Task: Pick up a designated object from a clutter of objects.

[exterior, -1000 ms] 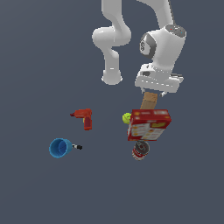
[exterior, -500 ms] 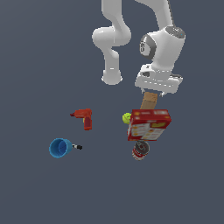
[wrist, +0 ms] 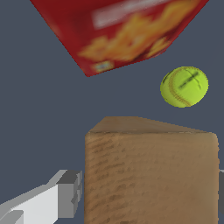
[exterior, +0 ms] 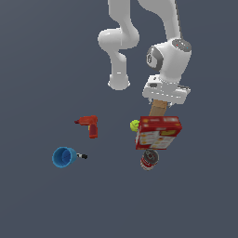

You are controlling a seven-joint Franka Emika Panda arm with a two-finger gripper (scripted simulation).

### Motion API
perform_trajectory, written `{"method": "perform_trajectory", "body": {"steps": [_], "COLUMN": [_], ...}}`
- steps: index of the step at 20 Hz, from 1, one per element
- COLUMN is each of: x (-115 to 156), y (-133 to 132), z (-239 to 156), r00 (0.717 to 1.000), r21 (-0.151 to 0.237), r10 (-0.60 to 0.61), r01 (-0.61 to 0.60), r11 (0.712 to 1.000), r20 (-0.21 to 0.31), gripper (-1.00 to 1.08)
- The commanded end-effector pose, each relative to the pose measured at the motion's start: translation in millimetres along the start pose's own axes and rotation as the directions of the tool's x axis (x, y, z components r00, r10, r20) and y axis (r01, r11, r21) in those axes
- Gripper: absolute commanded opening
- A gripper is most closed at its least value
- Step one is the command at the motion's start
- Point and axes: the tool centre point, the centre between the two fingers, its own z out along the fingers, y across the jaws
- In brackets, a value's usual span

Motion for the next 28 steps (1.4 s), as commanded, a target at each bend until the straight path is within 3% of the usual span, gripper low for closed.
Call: {"method": "perform_trajectory", "body": {"steps": [1,5,6,19,28], "x": [0,0,0,1,17], "y": [0,0,0,-1,-1], "z": [7,11,11,8,-20], "r00": [1.000,1.000,1.000,1.000,1.000], "r21": [0.001,0.001,0.001,0.001,0.003], "r10": [0.000,0.001,0.001,0.000,0.000], "r01": [0.000,-0.001,-0.001,0.000,0.000], "r11": [1.000,1.000,1.000,1.000,1.000], "r20": [0.000,0.000,0.000,-0.002,-0.001], "gripper": [1.00,1.00,-1.00,-1.00,-1.00]}}
